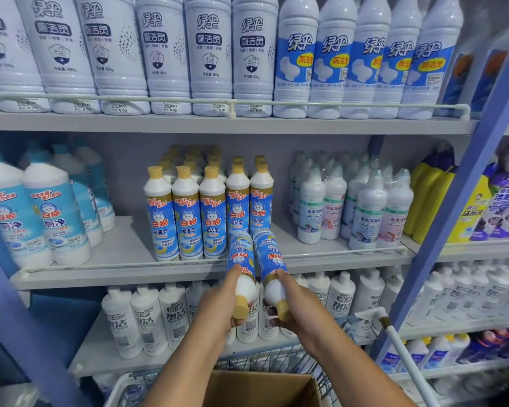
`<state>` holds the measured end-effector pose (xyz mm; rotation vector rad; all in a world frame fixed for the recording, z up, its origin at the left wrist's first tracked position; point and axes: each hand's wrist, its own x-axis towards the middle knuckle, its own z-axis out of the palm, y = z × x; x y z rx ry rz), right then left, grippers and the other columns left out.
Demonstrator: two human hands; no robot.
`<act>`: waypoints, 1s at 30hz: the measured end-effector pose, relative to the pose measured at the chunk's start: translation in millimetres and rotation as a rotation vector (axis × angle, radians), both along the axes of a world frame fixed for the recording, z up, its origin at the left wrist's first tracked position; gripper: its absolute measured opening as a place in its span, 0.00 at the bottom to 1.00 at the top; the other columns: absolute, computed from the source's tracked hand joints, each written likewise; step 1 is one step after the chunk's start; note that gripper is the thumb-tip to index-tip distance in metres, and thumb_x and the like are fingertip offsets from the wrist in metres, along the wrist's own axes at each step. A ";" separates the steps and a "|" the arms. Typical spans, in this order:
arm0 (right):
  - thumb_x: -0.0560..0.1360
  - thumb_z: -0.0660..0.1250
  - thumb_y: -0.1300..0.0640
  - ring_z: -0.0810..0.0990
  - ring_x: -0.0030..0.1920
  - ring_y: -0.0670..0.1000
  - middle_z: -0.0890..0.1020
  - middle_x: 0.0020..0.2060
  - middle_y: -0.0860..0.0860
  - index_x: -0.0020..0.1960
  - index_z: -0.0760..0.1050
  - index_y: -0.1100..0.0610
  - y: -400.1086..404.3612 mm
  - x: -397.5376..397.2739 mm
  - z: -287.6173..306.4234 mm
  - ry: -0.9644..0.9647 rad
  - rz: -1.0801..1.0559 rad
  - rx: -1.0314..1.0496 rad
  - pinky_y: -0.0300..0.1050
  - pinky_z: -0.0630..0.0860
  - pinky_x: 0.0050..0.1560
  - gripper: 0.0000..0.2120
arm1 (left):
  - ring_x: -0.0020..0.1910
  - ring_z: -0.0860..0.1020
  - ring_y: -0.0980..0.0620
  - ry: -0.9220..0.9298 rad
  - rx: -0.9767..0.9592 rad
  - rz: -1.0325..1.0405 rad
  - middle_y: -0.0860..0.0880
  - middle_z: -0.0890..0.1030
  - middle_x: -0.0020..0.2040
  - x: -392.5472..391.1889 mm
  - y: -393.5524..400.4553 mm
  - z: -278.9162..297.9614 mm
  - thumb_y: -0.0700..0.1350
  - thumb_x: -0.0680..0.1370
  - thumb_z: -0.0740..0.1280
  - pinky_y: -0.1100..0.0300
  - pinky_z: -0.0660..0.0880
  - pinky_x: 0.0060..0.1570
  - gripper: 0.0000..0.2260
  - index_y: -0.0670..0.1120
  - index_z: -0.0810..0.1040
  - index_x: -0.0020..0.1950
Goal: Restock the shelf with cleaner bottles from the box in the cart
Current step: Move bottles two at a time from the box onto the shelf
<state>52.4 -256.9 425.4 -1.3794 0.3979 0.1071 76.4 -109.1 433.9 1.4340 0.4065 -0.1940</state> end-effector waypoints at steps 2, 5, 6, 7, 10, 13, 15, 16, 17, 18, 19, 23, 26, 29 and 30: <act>0.78 0.63 0.39 0.79 0.38 0.55 0.83 0.42 0.59 0.57 0.79 0.57 1.1 2.2 1.4 0.005 -0.006 0.010 0.46 0.79 0.38 0.23 | 0.33 0.80 0.44 0.008 -0.003 -0.002 0.39 0.85 0.38 4.1 -0.3 0.1 0.65 0.72 0.69 0.56 0.73 0.32 0.23 0.44 0.79 0.47; 0.78 0.63 0.40 0.79 0.39 0.54 0.83 0.42 0.57 0.57 0.79 0.57 2.1 5.4 2.6 0.005 0.002 0.005 0.47 0.79 0.39 0.21 | 0.32 0.80 0.44 0.011 -0.009 -0.014 0.38 0.85 0.38 10.3 -0.3 -0.8 0.65 0.73 0.68 0.58 0.72 0.29 0.23 0.44 0.80 0.48; 0.78 0.62 0.40 0.79 0.39 0.54 0.83 0.42 0.57 0.57 0.79 0.57 2.4 6.4 2.9 0.006 0.007 0.002 0.47 0.79 0.39 0.22 | 0.32 0.80 0.44 0.015 -0.008 -0.020 0.38 0.85 0.39 12.4 -0.1 -0.8 0.65 0.73 0.68 0.58 0.72 0.29 0.23 0.44 0.80 0.49; 0.78 0.62 0.39 0.79 0.40 0.54 0.83 0.43 0.57 0.57 0.79 0.56 2.4 7.4 3.6 0.009 0.008 -0.001 0.47 0.80 0.39 0.22 | 0.33 0.80 0.44 0.022 -0.006 -0.026 0.38 0.85 0.39 13.9 0.3 -0.1 0.65 0.73 0.68 0.57 0.72 0.30 0.23 0.44 0.80 0.49; 0.78 0.63 0.39 0.80 0.40 0.55 0.84 0.44 0.59 0.56 0.79 0.57 2.5 10.2 6.0 0.036 -0.001 -0.008 0.46 0.79 0.37 0.22 | 0.35 0.81 0.43 0.046 -0.002 -0.050 0.38 0.86 0.40 17.0 3.1 2.1 0.65 0.72 0.69 0.56 0.73 0.31 0.24 0.44 0.79 0.50; 0.78 0.64 0.39 0.80 0.39 0.55 0.83 0.45 0.60 0.58 0.78 0.58 1.5 9.6 10.2 0.048 0.025 0.011 0.46 0.79 0.36 0.23 | 0.37 0.81 0.43 0.037 0.026 -0.114 0.38 0.86 0.43 14.7 7.7 3.1 0.66 0.73 0.68 0.55 0.74 0.33 0.25 0.45 0.79 0.52; 0.74 0.70 0.41 0.80 0.38 0.54 0.83 0.48 0.59 0.63 0.73 0.56 0.3 6.9 11.5 0.009 0.061 0.007 0.47 0.79 0.37 0.25 | 0.32 0.79 0.46 0.013 0.060 -0.179 0.39 0.85 0.43 10.7 10.4 5.7 0.65 0.72 0.69 0.56 0.75 0.34 0.24 0.46 0.78 0.55; 0.70 0.74 0.43 0.81 0.38 0.54 0.82 0.49 0.59 0.66 0.70 0.55 -0.5 4.5 12.5 -0.019 0.082 -0.006 0.47 0.79 0.38 0.30 | 0.30 0.78 0.47 0.001 0.080 -0.211 0.41 0.85 0.43 8.4 11.1 7.8 0.63 0.70 0.72 0.56 0.75 0.35 0.25 0.46 0.77 0.56; 0.65 0.77 0.45 0.81 0.38 0.53 0.83 0.49 0.58 0.68 0.66 0.53 -1.6 1.4 14.0 -0.047 0.104 -0.028 0.48 0.80 0.40 0.36 | 0.29 0.77 0.49 -0.013 0.101 -0.238 0.42 0.85 0.42 5.5 11.8 10.2 0.60 0.67 0.73 0.56 0.75 0.36 0.26 0.47 0.75 0.58; 0.62 0.79 0.48 0.82 0.39 0.52 0.83 0.50 0.56 0.70 0.63 0.48 -2.3 -2.0 15.7 -0.076 0.130 -0.064 0.48 0.81 0.42 0.41 | 0.29 0.77 0.50 -0.034 0.121 -0.255 0.42 0.84 0.42 2.7 12.2 12.0 0.56 0.65 0.74 0.56 0.76 0.36 0.27 0.48 0.73 0.60; 0.62 0.80 0.50 0.83 0.41 0.51 0.83 0.52 0.55 0.70 0.59 0.42 -2.6 -5.9 18.3 -0.103 0.154 -0.117 0.49 0.82 0.45 0.44 | 0.29 0.77 0.50 -0.057 0.143 -0.262 0.42 0.83 0.42 0.6 12.8 13.2 0.52 0.66 0.75 0.56 0.77 0.37 0.28 0.50 0.70 0.62; 0.71 0.75 0.54 0.81 0.39 0.47 0.82 0.51 0.50 0.67 0.59 0.39 2.0 -15.9 29.6 -0.206 0.105 -0.342 0.47 0.82 0.47 0.33 | 0.28 0.77 0.49 -0.147 0.246 -0.217 0.41 0.82 0.43 -8.4 16.2 24.5 0.40 0.73 0.70 0.52 0.80 0.38 0.25 0.56 0.63 0.64; 0.73 0.71 0.51 0.79 0.33 0.50 0.82 0.43 0.50 0.59 0.65 0.37 1.0 -8.0 40.3 -0.270 -0.007 -0.443 0.49 0.82 0.41 0.21 | 0.32 0.81 0.47 -0.217 0.397 -0.190 0.44 0.82 0.47 -6.5 21.4 45.3 0.43 0.72 0.68 0.53 0.81 0.37 0.21 0.57 0.66 0.61; 0.73 0.69 0.44 0.81 0.33 0.50 0.83 0.40 0.50 0.57 0.68 0.37 -6.7 7.1 57.2 -0.286 -0.033 -0.578 0.50 0.82 0.40 0.16 | 0.42 0.83 0.44 -0.306 0.595 -0.223 0.50 0.80 0.49 2.0 28.1 70.5 0.52 0.71 0.66 0.51 0.82 0.43 0.16 0.59 0.68 0.58; 0.73 0.68 0.42 0.81 0.34 0.50 0.83 0.39 0.49 0.56 0.69 0.38 -9.2 13.1 62.5 -0.297 -0.023 -0.625 0.51 0.82 0.41 0.14 | 0.43 0.83 0.44 -0.328 0.663 -0.234 0.51 0.79 0.49 6.2 28.7 77.9 0.55 0.71 0.65 0.49 0.82 0.46 0.16 0.59 0.68 0.57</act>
